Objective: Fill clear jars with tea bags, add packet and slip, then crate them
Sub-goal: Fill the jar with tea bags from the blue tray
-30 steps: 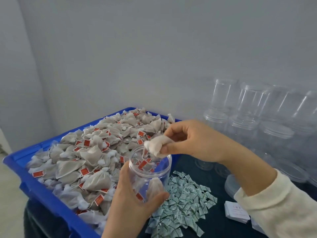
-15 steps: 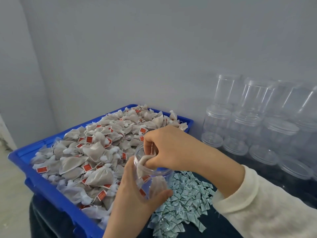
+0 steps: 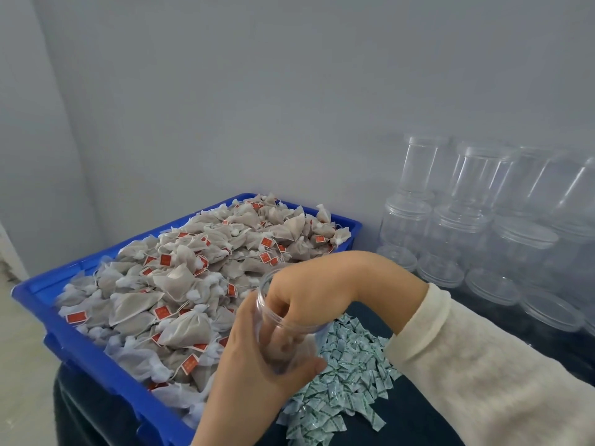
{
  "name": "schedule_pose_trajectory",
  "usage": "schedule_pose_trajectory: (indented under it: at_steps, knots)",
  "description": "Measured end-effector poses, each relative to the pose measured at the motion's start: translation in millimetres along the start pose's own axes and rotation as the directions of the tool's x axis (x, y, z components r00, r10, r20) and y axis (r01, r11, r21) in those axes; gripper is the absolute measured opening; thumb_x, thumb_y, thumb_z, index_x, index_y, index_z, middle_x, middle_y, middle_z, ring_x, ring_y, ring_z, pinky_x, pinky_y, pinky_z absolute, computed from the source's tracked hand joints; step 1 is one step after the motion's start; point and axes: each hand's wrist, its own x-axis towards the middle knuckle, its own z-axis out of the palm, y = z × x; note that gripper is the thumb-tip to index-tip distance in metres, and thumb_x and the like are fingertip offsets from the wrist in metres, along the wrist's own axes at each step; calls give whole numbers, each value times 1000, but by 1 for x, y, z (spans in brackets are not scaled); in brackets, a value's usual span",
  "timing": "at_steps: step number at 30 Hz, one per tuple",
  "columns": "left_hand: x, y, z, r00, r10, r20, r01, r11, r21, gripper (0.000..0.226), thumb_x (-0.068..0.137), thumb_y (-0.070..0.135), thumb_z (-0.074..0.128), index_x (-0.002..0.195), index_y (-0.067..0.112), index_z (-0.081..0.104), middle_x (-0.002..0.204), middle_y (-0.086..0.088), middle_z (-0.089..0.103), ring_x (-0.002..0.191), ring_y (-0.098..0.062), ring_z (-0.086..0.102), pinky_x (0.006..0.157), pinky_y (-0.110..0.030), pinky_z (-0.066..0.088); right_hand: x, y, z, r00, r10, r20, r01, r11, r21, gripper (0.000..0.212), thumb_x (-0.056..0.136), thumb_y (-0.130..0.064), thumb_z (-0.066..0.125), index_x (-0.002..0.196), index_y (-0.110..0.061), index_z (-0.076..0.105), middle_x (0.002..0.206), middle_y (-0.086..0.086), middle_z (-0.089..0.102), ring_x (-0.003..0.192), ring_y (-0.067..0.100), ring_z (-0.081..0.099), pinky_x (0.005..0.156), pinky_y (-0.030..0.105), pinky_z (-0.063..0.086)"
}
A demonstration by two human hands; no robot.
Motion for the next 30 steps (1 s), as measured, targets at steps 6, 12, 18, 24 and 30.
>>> schedule_pose_trajectory:
  at_steps: [6, 12, 18, 24, 30]
  knots:
    - [0, -2, 0, 1000, -11, 24, 10, 1000, 19, 118, 32, 75, 79, 133, 54, 20, 112, 14, 64, 98, -2, 62, 78, -23, 53, 3, 4, 0, 986, -55, 159, 54, 998, 11, 28, 100, -18, 49, 122, -9, 65, 115, 2, 68, 101, 14, 63, 84, 15, 47]
    - [1, 0, 1, 997, 56, 48, -57, 998, 5, 112, 39, 64, 84, 132, 55, 24, 119, 25, 58, 106, 5, 57, 79, -15, 51, -1, 7, 4, 995, -96, 34, 96, 995, -5, 24, 99, -12, 47, 107, -4, 67, 94, 4, 68, 79, 17, 60, 74, 22, 48]
    - [0, 6, -1, 993, 113, 32, -110, 992, -66, 89, 51, 46, 90, 119, 57, 34, 117, 35, 54, 105, 14, 54, 74, 2, 41, -20, 18, -5, 914, -130, -383, 232, 944, 234, 16, 94, -15, 58, 95, -23, 71, 83, -15, 69, 70, -7, 60, 73, 8, 47]
    - [-1, 7, 1, 992, 124, 32, -119, 985, -126, 90, 47, 43, 91, 121, 48, 39, 121, 42, 48, 111, 22, 46, 75, 8, 34, 14, 63, -8, 712, 163, -683, 293, 815, 500, 16, 93, -14, 62, 90, -27, 70, 81, -13, 71, 71, -2, 65, 66, 12, 50]
    - [0, 9, -2, 994, 112, -20, -112, 993, -28, 97, 38, 73, 81, 113, 78, 20, 123, 46, 42, 114, 24, 41, 85, 1, 38, 92, 104, 20, 779, 319, -541, 60, 820, 569, 16, 91, -17, 64, 105, -20, 70, 94, -13, 67, 83, -2, 63, 68, 13, 48]
